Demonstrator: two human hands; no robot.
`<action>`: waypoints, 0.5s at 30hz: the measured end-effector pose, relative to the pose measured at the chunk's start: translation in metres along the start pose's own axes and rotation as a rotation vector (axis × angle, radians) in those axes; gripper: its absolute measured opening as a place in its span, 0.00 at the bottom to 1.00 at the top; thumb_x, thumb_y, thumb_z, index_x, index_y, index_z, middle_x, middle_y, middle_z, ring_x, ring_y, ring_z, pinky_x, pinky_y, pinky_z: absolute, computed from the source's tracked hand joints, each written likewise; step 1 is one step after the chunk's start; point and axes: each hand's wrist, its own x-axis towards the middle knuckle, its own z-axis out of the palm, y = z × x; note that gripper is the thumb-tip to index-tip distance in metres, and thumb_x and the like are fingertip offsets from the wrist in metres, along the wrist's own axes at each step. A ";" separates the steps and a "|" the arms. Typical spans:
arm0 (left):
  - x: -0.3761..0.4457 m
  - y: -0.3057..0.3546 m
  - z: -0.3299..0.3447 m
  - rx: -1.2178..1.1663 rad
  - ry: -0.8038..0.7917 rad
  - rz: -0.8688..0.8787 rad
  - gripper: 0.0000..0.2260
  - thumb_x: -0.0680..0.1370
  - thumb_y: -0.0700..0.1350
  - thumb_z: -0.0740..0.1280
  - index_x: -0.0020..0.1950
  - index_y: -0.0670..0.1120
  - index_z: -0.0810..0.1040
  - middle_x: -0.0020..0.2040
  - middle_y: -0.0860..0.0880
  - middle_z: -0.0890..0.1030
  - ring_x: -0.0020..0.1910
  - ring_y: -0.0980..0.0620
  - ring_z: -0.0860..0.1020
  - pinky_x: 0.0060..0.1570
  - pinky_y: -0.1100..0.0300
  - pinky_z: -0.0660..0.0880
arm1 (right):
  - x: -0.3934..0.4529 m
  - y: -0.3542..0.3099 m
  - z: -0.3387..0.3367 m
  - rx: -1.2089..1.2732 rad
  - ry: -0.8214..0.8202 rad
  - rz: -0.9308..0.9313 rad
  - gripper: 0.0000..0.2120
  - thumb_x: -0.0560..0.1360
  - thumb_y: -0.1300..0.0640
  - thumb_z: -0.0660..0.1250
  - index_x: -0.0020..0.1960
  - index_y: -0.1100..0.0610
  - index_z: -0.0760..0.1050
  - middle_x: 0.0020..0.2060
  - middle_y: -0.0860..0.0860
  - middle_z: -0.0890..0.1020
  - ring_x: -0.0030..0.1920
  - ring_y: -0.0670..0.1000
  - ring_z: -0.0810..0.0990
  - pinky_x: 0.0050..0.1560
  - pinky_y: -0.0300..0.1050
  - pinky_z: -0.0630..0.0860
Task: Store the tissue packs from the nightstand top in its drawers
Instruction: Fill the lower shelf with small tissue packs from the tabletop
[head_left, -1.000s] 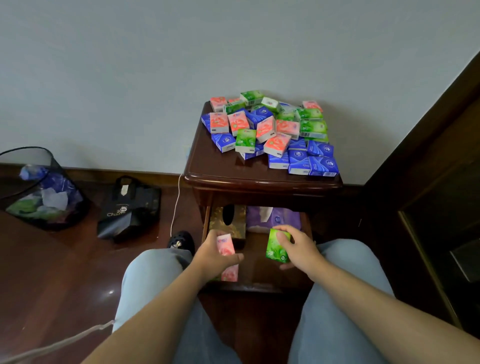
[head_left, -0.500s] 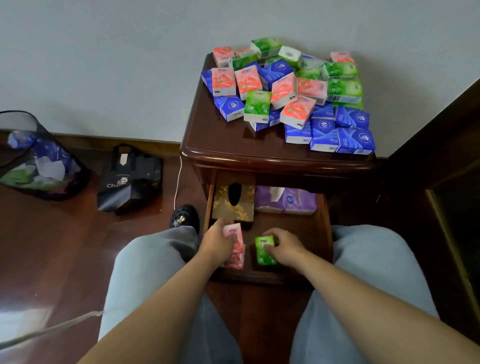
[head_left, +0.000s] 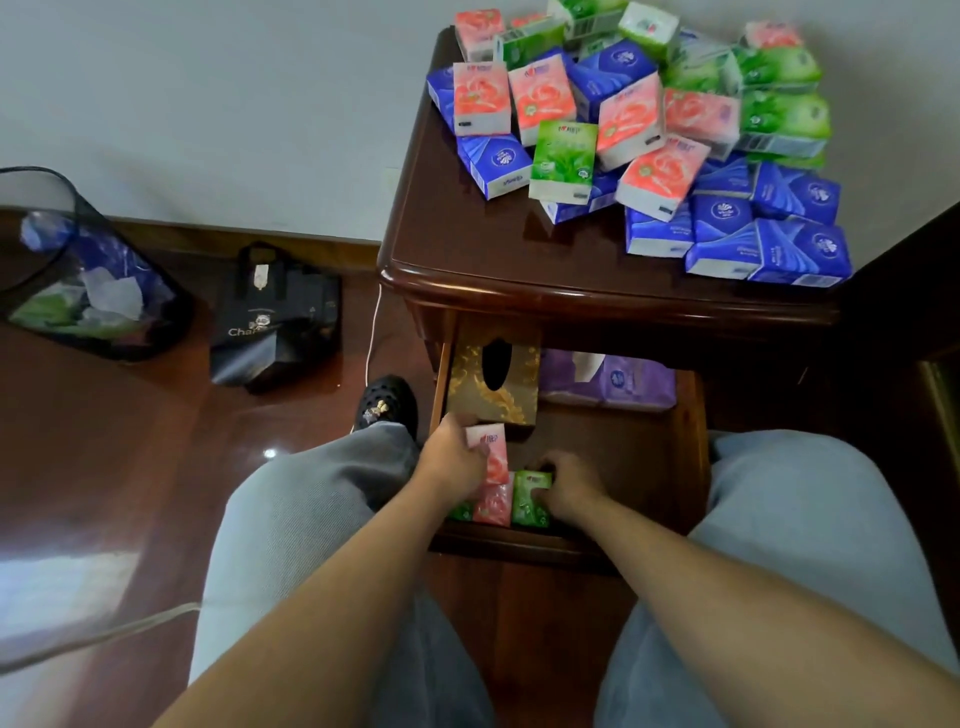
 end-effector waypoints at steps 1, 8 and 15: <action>-0.001 0.001 0.000 -0.029 -0.018 -0.016 0.19 0.83 0.37 0.65 0.74 0.46 0.68 0.65 0.42 0.78 0.60 0.42 0.80 0.47 0.48 0.85 | 0.000 0.000 0.000 -0.006 -0.017 -0.004 0.19 0.74 0.58 0.77 0.64 0.52 0.82 0.66 0.55 0.80 0.66 0.54 0.78 0.67 0.45 0.75; -0.009 0.002 0.001 -0.073 -0.082 -0.022 0.27 0.77 0.29 0.69 0.73 0.47 0.70 0.56 0.45 0.80 0.51 0.44 0.83 0.40 0.50 0.86 | -0.017 -0.002 -0.019 0.061 -0.008 -0.032 0.20 0.77 0.58 0.73 0.68 0.53 0.80 0.66 0.54 0.81 0.68 0.54 0.78 0.70 0.46 0.74; -0.023 0.004 0.017 -0.213 -0.155 0.026 0.32 0.77 0.30 0.71 0.77 0.47 0.64 0.55 0.46 0.82 0.49 0.46 0.85 0.41 0.50 0.85 | -0.057 -0.016 -0.055 0.801 0.021 -0.156 0.11 0.81 0.50 0.72 0.62 0.50 0.81 0.57 0.54 0.85 0.56 0.53 0.84 0.56 0.56 0.83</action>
